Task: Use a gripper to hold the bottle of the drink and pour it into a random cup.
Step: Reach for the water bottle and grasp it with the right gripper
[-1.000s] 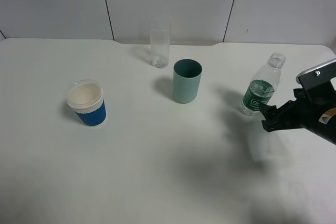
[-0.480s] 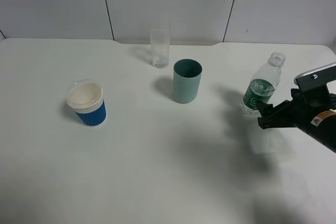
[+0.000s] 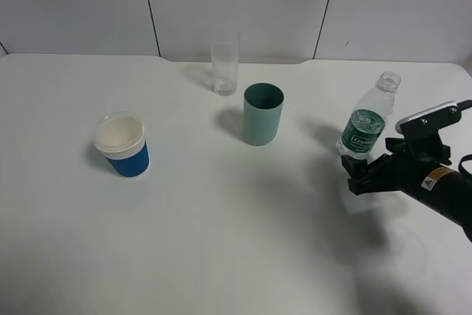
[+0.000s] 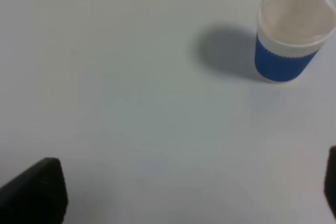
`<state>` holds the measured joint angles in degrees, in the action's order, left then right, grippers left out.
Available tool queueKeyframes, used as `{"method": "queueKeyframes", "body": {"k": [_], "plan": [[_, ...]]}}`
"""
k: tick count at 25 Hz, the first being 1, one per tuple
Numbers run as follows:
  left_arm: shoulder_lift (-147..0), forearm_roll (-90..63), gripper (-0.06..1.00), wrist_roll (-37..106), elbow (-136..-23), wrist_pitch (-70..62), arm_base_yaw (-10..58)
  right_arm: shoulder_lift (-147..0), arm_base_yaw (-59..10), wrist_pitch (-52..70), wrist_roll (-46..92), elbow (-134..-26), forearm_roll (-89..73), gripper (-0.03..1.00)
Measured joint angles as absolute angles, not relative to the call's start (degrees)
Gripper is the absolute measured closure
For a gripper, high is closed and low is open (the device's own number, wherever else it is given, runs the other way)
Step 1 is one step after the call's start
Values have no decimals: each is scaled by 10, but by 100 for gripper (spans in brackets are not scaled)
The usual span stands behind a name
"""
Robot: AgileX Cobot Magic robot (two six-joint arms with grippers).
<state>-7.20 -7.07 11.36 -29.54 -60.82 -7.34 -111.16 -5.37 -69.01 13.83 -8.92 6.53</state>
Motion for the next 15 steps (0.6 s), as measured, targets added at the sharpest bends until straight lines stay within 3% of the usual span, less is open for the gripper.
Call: {"method": "queueKeyframes", "body": {"k": [15], "plan": [[-72,-71,-5,114,-295,-608,-73,-1112,-54,-690,179,-97,31,15]]}}
